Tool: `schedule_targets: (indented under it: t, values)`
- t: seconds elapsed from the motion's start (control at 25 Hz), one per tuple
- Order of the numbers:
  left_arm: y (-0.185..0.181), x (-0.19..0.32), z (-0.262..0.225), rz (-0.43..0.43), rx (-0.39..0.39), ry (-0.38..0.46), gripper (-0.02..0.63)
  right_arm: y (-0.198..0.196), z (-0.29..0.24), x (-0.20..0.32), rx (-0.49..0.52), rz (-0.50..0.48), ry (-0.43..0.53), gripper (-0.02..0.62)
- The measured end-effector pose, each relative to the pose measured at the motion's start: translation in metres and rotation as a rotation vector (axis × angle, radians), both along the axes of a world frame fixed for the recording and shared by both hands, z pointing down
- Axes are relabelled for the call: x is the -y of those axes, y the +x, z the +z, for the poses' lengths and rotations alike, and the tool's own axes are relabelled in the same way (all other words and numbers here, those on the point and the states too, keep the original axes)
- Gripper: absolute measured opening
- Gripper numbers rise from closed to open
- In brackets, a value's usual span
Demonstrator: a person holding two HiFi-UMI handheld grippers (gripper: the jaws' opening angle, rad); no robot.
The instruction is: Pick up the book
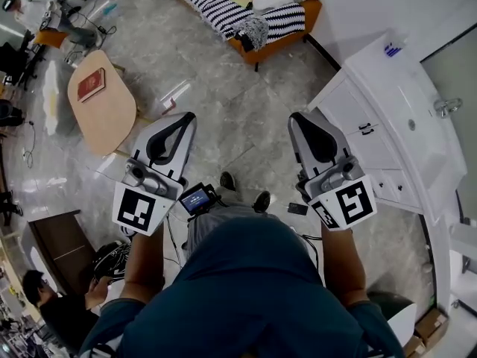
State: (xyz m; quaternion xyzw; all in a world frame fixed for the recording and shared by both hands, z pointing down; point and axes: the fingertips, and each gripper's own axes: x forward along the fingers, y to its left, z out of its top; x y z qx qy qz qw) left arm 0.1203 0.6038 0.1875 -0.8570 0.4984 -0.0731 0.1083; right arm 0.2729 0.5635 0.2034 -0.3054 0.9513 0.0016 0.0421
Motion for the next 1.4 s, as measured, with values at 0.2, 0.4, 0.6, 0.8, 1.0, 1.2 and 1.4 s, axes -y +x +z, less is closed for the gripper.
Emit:
schedule_targets:
  t: [0.2, 0.4, 0.6, 0.8, 1.0, 1.2, 1.4]
  values:
    - [-0.032, 0.043, 0.009, 0.020, -0.034, -0.009, 0.004, -0.023, 0.006, 0.035, -0.032, 0.035, -0.010, 0.014]
    - [-0.070, 0.096, -0.004, 0.063, -0.060, 0.034, 0.004, -0.052, -0.009, 0.080, -0.072, 0.089, 0.013, 0.014]
    - [-0.116, 0.140, -0.005, 0.092, -0.105, 0.045, 0.003, -0.094, -0.020, 0.115, -0.099, 0.124, 0.038, 0.014]
    - [-0.146, 0.168, -0.001, 0.098, -0.122, 0.046, 0.004, -0.123, -0.018, 0.139, -0.125, 0.134, 0.030, 0.014]
    - [-0.160, 0.196, 0.008, 0.079, -0.138, 0.037, 0.005, -0.132, -0.013, 0.169, -0.142, 0.128, 0.021, 0.014]
    - [-0.158, 0.223, 0.013, 0.051, -0.125, 0.025, 0.004, -0.133, -0.006, 0.207, -0.129, 0.099, 0.014, 0.014]
    - [-0.149, 0.269, 0.009, 0.010, -0.097, 0.013, 0.005, -0.127, -0.006, 0.261, -0.092, 0.050, 0.010, 0.014]
